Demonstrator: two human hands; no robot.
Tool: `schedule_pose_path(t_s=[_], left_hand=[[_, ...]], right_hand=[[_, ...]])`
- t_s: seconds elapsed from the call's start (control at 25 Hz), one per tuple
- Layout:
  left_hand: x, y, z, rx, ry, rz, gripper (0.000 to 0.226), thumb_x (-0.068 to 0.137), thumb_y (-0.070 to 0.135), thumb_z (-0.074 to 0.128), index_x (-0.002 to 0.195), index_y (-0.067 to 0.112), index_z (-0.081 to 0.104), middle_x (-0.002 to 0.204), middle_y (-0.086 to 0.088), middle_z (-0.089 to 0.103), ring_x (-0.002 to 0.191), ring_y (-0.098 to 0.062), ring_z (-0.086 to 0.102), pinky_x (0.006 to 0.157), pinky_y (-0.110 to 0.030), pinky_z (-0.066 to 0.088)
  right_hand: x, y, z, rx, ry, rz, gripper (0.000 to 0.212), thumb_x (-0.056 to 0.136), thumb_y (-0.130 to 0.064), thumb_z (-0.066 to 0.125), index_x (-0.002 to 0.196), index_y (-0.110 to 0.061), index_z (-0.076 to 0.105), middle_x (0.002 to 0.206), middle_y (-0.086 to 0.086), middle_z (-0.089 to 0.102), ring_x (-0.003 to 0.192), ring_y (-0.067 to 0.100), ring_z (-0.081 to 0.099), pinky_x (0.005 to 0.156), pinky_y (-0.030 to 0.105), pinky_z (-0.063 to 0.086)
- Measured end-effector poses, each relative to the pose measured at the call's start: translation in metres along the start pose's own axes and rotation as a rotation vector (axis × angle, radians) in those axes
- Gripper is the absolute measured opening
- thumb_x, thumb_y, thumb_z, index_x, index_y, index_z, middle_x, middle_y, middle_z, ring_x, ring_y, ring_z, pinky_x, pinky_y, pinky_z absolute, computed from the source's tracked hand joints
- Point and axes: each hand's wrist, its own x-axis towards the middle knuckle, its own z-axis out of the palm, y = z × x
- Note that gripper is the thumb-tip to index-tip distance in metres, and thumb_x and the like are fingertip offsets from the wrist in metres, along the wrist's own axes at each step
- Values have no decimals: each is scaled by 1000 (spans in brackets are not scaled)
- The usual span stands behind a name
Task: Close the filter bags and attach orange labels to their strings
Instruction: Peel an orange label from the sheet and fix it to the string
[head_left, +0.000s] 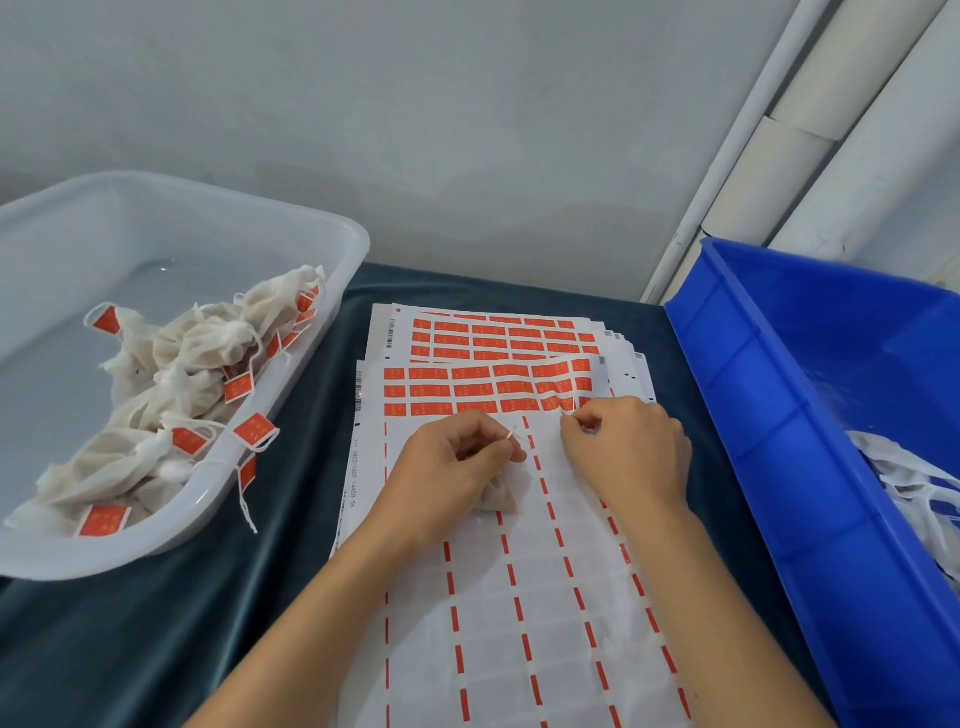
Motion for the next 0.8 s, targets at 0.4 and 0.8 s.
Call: schedule_pose_path(t_s=[0.4, 0.8], left_hand=[[0, 1, -1, -20, -9, -9, 17, 103, 26, 64, 93, 33, 76, 96, 26, 76, 95, 7, 68, 66, -4, 50], [0, -1, -1, -34, -9, -6, 18, 103, 24, 64, 92, 32, 76, 95, 26, 76, 94, 9, 67, 66, 1, 46]], right_hand=[[23, 2, -17, -19, -189, 27, 33, 93, -59, 66, 98, -29, 80, 85, -14, 71, 71, 12, 64, 61, 23, 48], [37, 9, -23, 54, -301, 28, 31, 85, -59, 76, 101, -33, 82, 89, -17, 74, 77, 11, 67, 80, 37, 62]])
